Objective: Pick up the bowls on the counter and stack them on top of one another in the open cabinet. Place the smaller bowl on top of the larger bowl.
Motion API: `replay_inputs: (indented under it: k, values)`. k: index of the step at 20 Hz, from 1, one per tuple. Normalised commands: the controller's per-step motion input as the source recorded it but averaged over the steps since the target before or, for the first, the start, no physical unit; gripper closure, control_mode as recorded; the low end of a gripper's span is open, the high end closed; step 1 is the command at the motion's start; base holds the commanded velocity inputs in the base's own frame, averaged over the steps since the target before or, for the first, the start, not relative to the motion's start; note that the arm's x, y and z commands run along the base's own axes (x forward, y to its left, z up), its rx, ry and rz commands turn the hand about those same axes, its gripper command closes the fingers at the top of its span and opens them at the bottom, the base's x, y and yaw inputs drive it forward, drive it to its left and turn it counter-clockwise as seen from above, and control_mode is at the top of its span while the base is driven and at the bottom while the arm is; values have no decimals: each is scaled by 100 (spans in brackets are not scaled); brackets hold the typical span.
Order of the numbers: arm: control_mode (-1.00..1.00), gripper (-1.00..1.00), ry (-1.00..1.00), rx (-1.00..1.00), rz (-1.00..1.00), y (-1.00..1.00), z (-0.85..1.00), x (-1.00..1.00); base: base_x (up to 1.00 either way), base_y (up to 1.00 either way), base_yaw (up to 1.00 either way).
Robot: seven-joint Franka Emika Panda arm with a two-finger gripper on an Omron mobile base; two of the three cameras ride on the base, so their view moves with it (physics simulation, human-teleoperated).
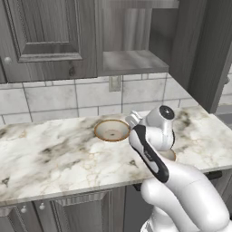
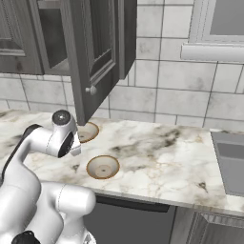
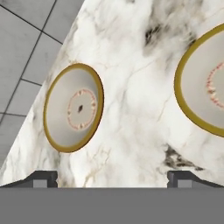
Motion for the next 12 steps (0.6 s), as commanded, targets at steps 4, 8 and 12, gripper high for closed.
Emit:
replay_inputs:
  k: [4,8,12]
  values:
    - [-100,-100,-1,2,-2,3,-10,14,0,0,0]
    - [-100,-100,-2,1,0,1,-10,9,0,0,0]
    - [-100,-100,-2,1,0,6,-12,10,0,0,0]
